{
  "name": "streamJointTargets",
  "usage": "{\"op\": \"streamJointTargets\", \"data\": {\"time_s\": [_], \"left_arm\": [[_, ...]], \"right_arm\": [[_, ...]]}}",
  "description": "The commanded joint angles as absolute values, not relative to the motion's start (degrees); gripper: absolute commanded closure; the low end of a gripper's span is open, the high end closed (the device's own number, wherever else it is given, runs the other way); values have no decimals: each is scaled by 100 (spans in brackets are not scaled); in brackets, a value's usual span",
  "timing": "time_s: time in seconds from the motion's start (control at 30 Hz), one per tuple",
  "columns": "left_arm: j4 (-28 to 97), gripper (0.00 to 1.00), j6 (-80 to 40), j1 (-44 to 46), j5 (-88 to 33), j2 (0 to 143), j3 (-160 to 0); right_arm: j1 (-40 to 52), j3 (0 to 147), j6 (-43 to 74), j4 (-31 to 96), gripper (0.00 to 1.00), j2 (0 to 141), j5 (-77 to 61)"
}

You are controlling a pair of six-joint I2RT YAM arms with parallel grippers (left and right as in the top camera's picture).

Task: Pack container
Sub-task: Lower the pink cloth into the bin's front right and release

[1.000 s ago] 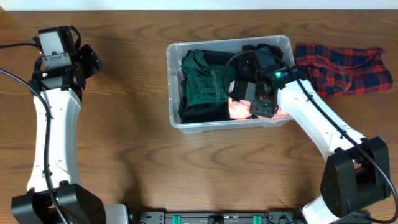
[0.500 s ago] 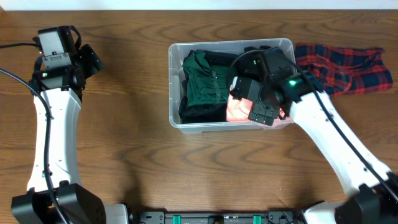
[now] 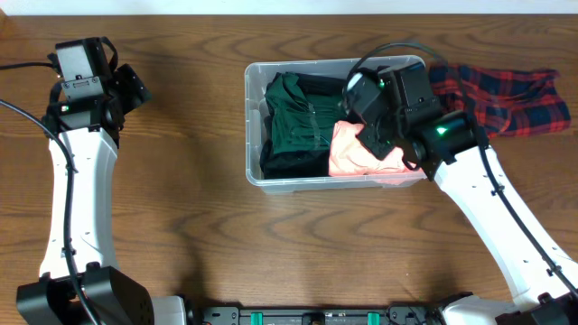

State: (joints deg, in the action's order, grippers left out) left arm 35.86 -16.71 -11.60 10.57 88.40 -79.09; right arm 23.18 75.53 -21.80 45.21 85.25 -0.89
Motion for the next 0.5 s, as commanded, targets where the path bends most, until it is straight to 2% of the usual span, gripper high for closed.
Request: {"op": "streamJointTargets", "data": {"time_s": [0.0, 0.3, 0.47], "left_arm": [[3601, 2, -1660, -1181, 1122, 8809, -7924], [3601, 2, -1660, -1184, 1122, 8809, -7924], [3601, 2, -1660, -1181, 1122, 8809, -7924]], "right_arm": [[2355, 7533, -1035, 4477, 99, 8718, -196], [2368, 7524, -117, 4720, 99, 9520, -202], [2370, 7524, -25, 4821, 99, 10108, -572]]}}
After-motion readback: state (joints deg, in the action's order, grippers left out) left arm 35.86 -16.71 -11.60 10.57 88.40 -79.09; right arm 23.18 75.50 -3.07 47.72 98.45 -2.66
